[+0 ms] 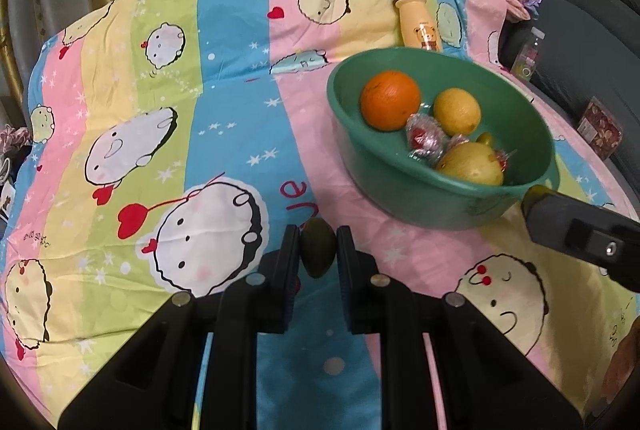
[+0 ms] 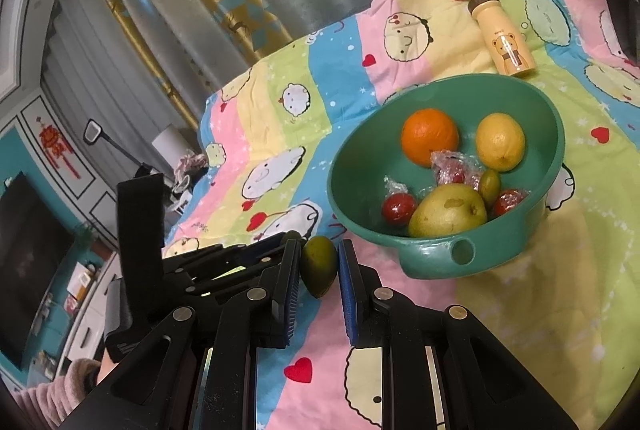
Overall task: Organize fruits
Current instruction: 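Carry both small green fruits over the green basin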
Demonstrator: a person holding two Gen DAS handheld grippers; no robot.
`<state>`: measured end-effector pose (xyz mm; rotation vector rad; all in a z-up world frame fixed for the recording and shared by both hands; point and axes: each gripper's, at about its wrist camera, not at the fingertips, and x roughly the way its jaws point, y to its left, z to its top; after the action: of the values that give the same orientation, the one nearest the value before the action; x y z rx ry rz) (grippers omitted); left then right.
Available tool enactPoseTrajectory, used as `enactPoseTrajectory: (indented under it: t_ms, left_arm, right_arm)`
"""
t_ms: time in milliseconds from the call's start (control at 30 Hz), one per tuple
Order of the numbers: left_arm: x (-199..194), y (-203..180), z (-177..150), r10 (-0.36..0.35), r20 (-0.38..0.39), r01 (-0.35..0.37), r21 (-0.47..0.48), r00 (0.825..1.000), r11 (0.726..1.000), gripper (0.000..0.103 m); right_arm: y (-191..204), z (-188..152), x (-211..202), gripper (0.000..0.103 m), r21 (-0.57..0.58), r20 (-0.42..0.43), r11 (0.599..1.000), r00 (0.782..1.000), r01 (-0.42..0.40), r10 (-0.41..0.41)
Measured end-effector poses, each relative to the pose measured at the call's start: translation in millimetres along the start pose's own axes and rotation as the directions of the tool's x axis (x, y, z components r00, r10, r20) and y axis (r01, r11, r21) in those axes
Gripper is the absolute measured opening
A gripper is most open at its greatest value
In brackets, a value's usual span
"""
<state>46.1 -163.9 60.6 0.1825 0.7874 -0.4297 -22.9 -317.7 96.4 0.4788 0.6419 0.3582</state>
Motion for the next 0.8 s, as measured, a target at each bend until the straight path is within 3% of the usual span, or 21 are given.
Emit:
enactPoseTrajectory:
  t_ms: [800]
  left_arm:
    - [-37,-27,24,-0.013,0.064,0.011,0.026,0.998,1.000,0.018]
  right_arm:
    - [-10,13,-27,0.020,0.035,0.092,0.999,0.995,-0.030,0.027]
